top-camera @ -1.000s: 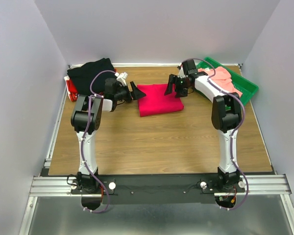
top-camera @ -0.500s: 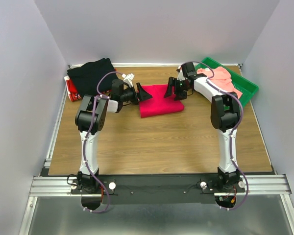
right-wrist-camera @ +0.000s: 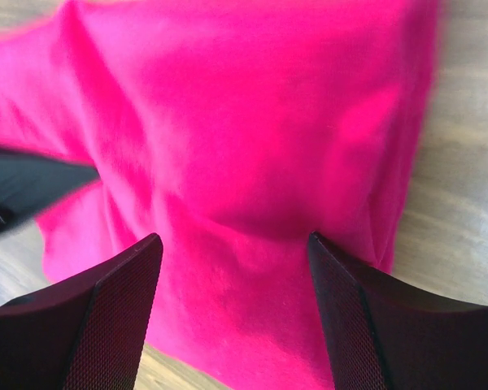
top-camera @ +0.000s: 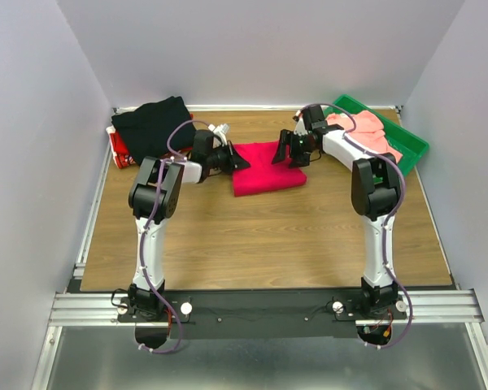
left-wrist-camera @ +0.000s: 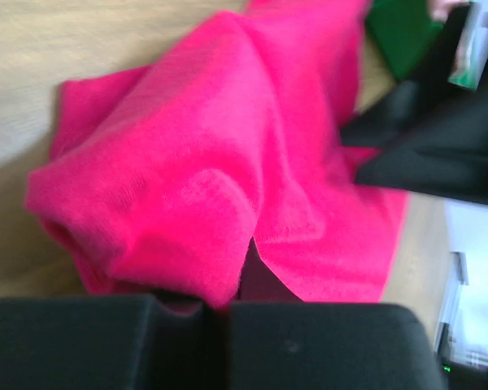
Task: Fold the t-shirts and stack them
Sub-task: Neatly place the folded tshirt to the corner
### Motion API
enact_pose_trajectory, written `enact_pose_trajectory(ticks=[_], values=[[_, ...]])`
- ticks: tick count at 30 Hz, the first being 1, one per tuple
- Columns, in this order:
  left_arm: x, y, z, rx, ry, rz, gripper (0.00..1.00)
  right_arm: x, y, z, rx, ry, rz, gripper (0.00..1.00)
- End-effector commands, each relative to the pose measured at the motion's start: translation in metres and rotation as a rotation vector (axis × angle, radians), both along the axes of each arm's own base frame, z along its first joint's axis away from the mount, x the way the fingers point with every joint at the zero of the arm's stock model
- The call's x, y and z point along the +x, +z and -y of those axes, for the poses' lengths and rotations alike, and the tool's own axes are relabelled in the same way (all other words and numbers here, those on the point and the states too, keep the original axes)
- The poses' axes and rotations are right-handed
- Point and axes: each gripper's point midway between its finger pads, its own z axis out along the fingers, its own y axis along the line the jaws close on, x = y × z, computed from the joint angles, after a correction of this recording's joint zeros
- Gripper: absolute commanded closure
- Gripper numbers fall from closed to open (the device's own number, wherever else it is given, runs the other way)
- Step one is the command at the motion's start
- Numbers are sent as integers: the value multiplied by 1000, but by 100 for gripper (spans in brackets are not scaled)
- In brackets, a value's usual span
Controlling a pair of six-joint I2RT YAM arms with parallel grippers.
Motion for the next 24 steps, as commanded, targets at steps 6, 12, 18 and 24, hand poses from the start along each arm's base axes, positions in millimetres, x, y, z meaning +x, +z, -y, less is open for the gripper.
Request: enact_pose_trajectory(ticks=[6,12,18,24], values=[[52,19,-67,486,119,-11,100,-29,5,8,-53,17,-28,20],[68,53,-118,617,136,-2,100,-33,15,11,-55,10,-16,20],[86,87,-154,709,134,55,100,-35,15,9,-48,23,-18,20],[101,138,-170,655,162,161,100,-37,12,8,-46,35,-26,20]])
